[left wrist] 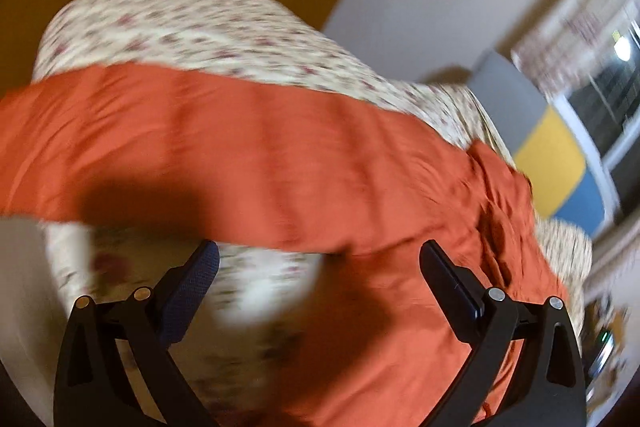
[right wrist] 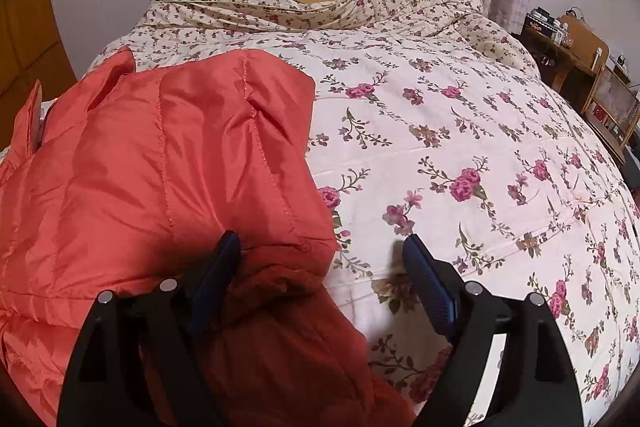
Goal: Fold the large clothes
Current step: 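Reach the left tool to the other sleeve cuff and close on it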
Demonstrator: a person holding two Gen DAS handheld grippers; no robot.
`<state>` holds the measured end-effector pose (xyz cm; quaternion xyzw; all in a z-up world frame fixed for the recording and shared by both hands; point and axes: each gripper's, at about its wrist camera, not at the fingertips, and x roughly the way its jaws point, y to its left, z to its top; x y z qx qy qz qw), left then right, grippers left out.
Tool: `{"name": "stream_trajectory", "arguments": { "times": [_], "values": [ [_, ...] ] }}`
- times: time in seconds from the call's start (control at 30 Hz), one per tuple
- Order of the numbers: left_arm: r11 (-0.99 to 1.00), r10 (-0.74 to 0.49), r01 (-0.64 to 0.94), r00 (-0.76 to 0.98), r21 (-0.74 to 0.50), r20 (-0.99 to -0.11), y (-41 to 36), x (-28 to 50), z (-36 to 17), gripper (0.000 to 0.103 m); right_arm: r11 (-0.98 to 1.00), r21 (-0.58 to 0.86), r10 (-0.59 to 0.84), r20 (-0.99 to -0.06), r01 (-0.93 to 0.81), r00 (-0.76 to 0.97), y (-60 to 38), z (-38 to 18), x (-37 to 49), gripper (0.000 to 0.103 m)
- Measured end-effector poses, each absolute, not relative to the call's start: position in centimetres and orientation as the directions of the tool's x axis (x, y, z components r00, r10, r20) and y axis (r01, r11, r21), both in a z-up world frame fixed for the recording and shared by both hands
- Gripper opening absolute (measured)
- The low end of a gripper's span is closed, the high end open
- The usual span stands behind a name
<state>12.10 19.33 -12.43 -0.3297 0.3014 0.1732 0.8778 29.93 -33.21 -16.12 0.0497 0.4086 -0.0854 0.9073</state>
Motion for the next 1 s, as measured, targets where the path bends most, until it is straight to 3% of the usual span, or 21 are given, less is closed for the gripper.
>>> {"name": "stream_trajectory", "arguments": {
  "times": [0.43, 0.7, 0.87, 1.0],
  "values": [
    [0.478, 0.254, -0.643, 0.753, -0.598, -0.607, 25.6, 2.8, -15.0, 0.099, 0.979, 0.011, -0.127, -0.749, 0.204, 0.651, -33.2, -16.2, 29.9, 0.084],
    [0.318, 0.307, -0.643, 0.765, -0.697, -0.566, 31.1, 0.6, -16.3, 0.099, 0.979, 0.008, -0.13, -0.748, 0.205, 0.651, -33.2, -16.1, 29.9, 0.084],
    [0.157, 0.311, -0.68, 0.723, -0.717, -0.617, 35.0, 0.8, -17.7, 0.099, 0.979, 0.009, -0.129, -0.749, 0.206, 0.65, -33.1, -16.1, 29.9, 0.084],
    [0.086, 0.31, -0.7, 0.695, -0.709, -0.649, 36.5, 1.0, -18.0, 0.065, 0.978, 0.011, -0.129, -0.749, 0.207, 0.65, -33.0, -16.2, 30.0, 0.085]
  ]
}}
